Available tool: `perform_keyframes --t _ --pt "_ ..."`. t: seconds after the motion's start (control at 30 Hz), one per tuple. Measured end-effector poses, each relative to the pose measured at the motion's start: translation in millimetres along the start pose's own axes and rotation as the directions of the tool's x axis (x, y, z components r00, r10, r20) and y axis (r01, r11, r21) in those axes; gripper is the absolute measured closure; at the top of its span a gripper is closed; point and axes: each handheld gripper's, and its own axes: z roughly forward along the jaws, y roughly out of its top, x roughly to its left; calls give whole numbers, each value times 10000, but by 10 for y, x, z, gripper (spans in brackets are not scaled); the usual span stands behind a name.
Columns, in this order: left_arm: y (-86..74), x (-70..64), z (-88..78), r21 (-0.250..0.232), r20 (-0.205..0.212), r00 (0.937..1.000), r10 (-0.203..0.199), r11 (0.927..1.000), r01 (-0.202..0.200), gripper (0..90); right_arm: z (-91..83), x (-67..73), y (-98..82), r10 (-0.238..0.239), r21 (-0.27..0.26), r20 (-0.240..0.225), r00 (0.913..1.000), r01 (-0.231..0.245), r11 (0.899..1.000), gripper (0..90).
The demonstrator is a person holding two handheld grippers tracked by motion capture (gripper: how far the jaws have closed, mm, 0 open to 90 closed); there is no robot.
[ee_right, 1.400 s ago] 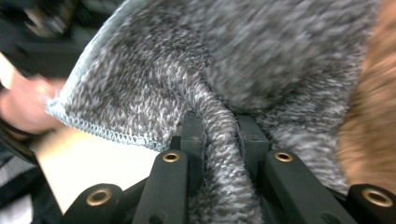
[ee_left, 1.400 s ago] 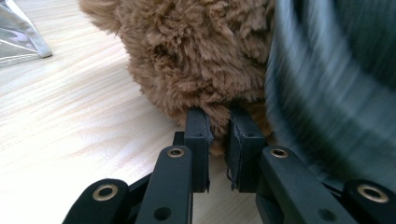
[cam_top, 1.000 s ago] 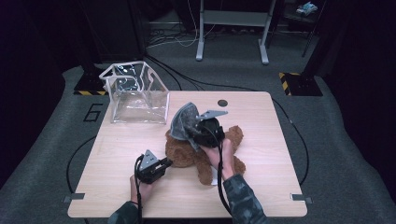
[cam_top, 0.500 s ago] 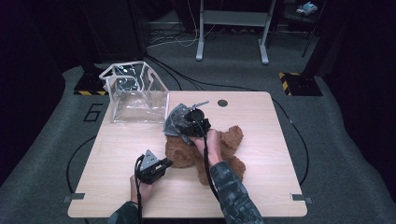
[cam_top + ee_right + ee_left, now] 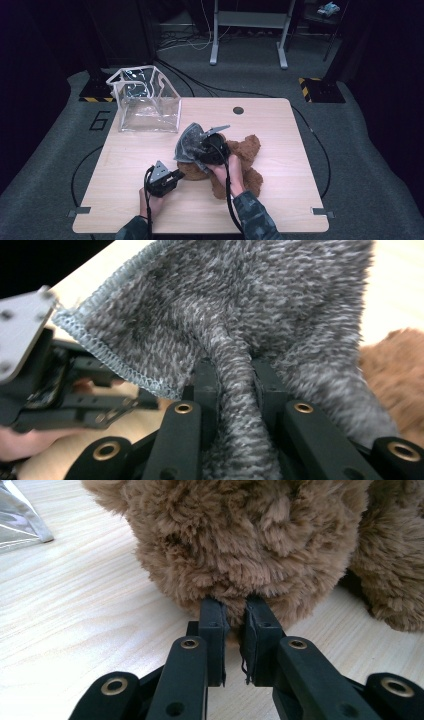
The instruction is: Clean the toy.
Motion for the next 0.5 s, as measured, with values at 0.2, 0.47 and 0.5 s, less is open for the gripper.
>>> perform_keyframes --t 0.2,0.47,0.5 --pt "2 -1 4 31 -63 10000 -27 10000 27 804 35 89 -243 -12 181 -336 9994 18 9998 770" --pt "3 4 11 54 -113 9999 -76 10000 76 805 288 222 -567 179 981 -664 9976 -113 9951 769" --pt "4 1 10 84 -89 9999 -60 9999 61 805 339 229 -616 186 1121 -748 9970 -102 9936 768"
